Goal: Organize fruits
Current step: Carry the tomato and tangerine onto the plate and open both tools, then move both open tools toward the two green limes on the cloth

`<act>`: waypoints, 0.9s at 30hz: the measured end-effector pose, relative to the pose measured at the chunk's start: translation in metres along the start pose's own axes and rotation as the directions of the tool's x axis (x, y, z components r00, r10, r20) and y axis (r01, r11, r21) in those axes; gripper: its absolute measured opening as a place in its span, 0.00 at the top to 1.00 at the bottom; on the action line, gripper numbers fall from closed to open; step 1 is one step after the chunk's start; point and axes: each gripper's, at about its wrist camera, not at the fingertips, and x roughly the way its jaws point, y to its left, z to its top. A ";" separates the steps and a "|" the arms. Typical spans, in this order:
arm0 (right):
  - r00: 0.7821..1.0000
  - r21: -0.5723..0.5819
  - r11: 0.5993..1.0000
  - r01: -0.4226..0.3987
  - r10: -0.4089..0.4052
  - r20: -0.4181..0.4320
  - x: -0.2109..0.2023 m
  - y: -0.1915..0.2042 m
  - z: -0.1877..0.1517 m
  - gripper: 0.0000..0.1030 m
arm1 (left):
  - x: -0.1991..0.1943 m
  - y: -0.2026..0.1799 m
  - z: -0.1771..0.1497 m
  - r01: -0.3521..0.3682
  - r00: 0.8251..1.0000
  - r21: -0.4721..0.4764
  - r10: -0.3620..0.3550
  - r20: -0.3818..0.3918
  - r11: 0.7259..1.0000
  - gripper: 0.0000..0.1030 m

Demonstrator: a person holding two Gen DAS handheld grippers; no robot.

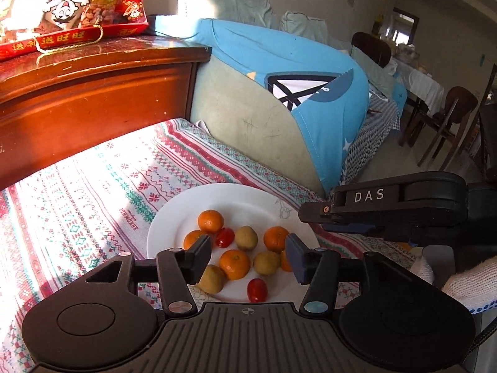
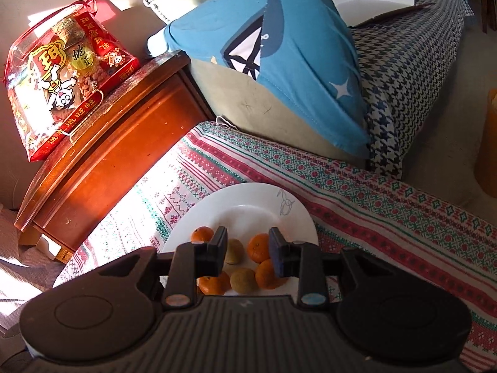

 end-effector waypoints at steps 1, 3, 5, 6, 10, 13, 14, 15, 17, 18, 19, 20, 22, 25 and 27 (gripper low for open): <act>1.000 0.000 1.000 -0.008 0.008 0.003 -0.002 0.001 -0.001 0.70 | -0.003 0.002 0.001 -0.006 1.000 -0.005 0.006 0.003 1.000 0.48; 1.000 -0.004 1.000 -0.018 0.018 0.011 -0.005 0.004 -0.004 0.70 | -0.011 0.009 0.003 -0.029 0.999 -0.014 0.029 0.015 0.999 0.46; 1.000 -0.014 1.000 -0.027 0.027 0.015 -0.008 0.007 -0.007 0.70 | -0.018 0.014 0.005 -0.052 0.998 -0.021 0.052 0.018 0.998 0.43; 0.999 -0.024 0.999 -0.034 0.034 0.016 -0.010 0.010 -0.010 0.70 | -0.022 0.017 0.006 -0.060 0.998 -0.024 0.060 0.026 0.998 0.43; 0.999 -0.072 0.997 -0.042 0.044 0.020 -0.017 0.019 -0.022 0.69 | -0.034 0.026 0.007 -0.100 0.994 -0.013 0.100 0.053 0.995 0.42; 0.997 -0.100 0.993 -0.070 0.072 0.020 -0.021 0.026 -0.030 0.69 | -0.042 0.034 0.004 -0.124 0.990 -0.019 0.125 0.060 0.992 0.42; 0.997 -0.104 0.992 -0.077 0.079 0.021 -0.022 0.028 -0.034 0.68 | -0.045 0.039 0.003 -0.131 0.990 -0.029 0.132 0.058 0.991 0.42; 0.996 -0.105 0.991 -0.082 0.084 0.020 -0.023 0.030 -0.037 0.67 | -0.047 0.042 0.002 -0.140 0.988 -0.036 0.142 0.054 0.989 0.42; 0.995 -0.108 0.989 -0.100 0.101 0.004 -0.023 0.034 -0.047 0.67 | -0.050 0.050 -0.002 -0.166 0.985 -0.045 0.168 0.045 0.985 0.42; 0.994 -0.114 0.987 -0.109 0.109 -0.007 -0.022 0.036 -0.051 0.67 | -0.051 0.054 -0.004 -0.179 0.983 -0.049 0.181 0.039 0.983 0.42; 0.993 -0.124 0.985 -0.118 0.117 -0.017 -0.022 0.039 -0.055 0.67 | -0.052 0.057 -0.006 -0.189 0.981 -0.055 0.191 0.033 0.980 0.42; 0.992 -0.136 0.983 -0.126 0.124 -0.024 -0.021 0.042 -0.058 0.67 | -0.055 0.062 -0.008 -0.197 0.980 -0.063 0.199 0.026 0.978 0.42; 0.989 -0.150 0.978 -0.144 0.139 -0.046 -0.019 0.048 -0.067 0.67 | -0.057 0.068 -0.012 -0.208 0.978 -0.072 0.209 0.017 0.976 0.42; 0.983 -0.180 0.968 -0.173 0.160 -0.086 -0.014 0.057 -0.081 0.67 | -0.060 0.077 -0.017 -0.232 0.972 -0.078 0.233 0.006 0.970 0.42; 0.980 -0.206 0.961 -0.186 0.167 -0.109 -0.011 0.064 -0.090 0.67 | -0.061 0.083 -0.020 -0.242 0.970 -0.086 0.243 -0.004 0.966 0.42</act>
